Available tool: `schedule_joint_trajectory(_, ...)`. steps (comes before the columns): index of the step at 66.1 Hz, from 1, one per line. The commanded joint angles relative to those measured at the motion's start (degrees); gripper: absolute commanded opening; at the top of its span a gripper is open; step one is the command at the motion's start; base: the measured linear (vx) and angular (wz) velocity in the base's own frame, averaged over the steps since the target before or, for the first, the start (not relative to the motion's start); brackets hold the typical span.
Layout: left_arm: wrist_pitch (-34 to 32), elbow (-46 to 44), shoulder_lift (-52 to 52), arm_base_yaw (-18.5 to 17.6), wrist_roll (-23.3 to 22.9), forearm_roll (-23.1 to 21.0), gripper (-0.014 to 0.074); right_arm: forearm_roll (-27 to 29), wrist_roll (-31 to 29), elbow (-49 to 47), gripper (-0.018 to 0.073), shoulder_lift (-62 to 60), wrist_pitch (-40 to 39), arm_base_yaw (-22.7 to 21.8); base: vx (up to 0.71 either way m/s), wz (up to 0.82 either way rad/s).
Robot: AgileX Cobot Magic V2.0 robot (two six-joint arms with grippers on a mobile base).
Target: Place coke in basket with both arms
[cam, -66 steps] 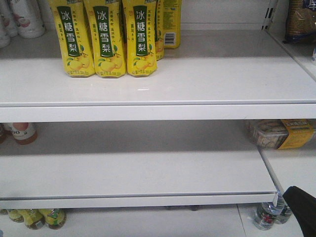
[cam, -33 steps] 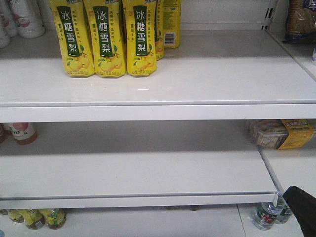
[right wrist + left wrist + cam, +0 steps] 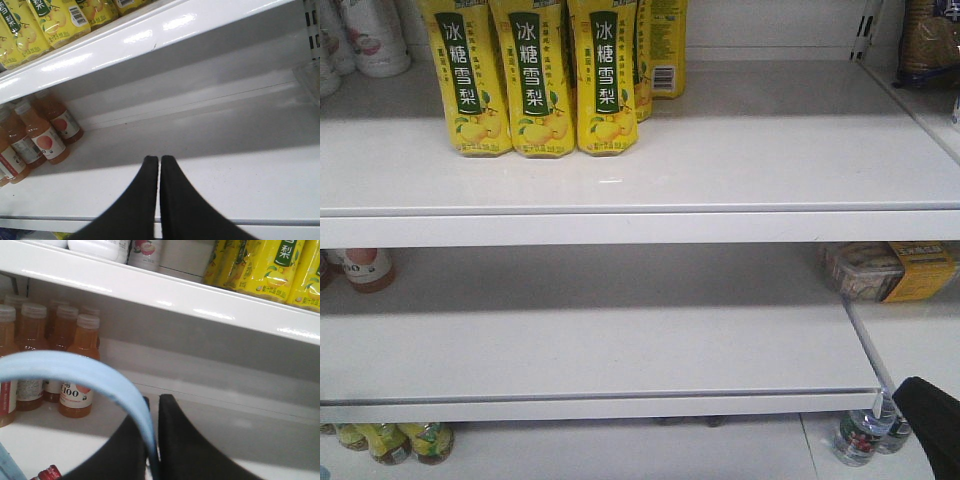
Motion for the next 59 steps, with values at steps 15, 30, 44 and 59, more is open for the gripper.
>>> schedule_joint_trajectory(15, -8.61, -0.30, -1.22, -0.01, 2.40, 2.19, -0.0006, -0.10, -0.69, -1.45, -0.0002, 0.47, -0.32, 0.29, 0.00, 0.00)
schedule_joint_trajectory(30, -8.61, -0.30, -1.22, -0.01, 2.40, 2.19, -0.0006, -13.28, 2.79, -0.55, -0.0002, 0.31, 1.09, 0.35, 0.00, 0.00)
schedule_joint_trajectory(44, -8.61, -0.30, -1.22, -0.01, 2.40, 2.19, -0.0006, -51.94, 39.45, -0.55, -0.0002, 0.31, 2.13, 0.28, 0.00, 0.00)
schedule_joint_trajectory(59, -8.61, -0.30, -1.22, -0.01, 2.40, 2.19, -0.0006, -85.79, 72.53, -0.55, -0.0002, 0.31, 1.99, -0.67, 0.00, 0.00)
